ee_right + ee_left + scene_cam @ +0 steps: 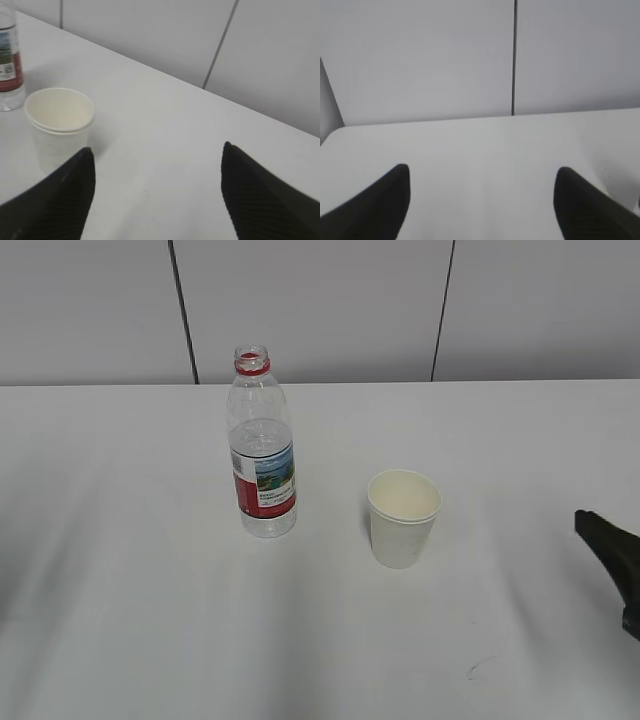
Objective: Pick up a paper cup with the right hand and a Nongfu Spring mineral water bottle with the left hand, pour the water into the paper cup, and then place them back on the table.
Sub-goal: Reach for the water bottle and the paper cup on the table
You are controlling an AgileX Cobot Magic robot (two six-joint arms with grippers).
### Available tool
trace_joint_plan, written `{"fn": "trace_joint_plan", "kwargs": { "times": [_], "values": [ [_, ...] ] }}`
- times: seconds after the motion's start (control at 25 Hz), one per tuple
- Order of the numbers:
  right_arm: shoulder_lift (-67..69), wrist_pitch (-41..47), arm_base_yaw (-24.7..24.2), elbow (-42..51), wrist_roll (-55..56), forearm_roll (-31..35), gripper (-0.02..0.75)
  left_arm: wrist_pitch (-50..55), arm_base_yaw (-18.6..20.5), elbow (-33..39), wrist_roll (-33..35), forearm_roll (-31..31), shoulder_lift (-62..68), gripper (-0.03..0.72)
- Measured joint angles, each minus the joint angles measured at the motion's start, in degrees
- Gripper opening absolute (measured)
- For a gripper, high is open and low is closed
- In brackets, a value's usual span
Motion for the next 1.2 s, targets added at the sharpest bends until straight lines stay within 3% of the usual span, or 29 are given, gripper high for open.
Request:
{"fn": "trace_joint_plan", "kwargs": {
  "times": [0.4,0.8,1.2],
  "values": [
    [14.65,-15.19,0.00,-0.21,1.80,-2.83,0.579,-7.71,0.00,0.00,0.00,0.22,9.42,0.530],
    [19.99,-18.88,0.00,-0.56,1.80,-2.83,0.579,-19.33,0.00,-0.09,-0.12,0.45,20.78,0.530],
    [31.29,-23.78,0.00,-2.87,1.80,-8.87,0.578,-32.53,0.00,-0.26,-2.80,11.90,31.99,0.530]
  ]
}}
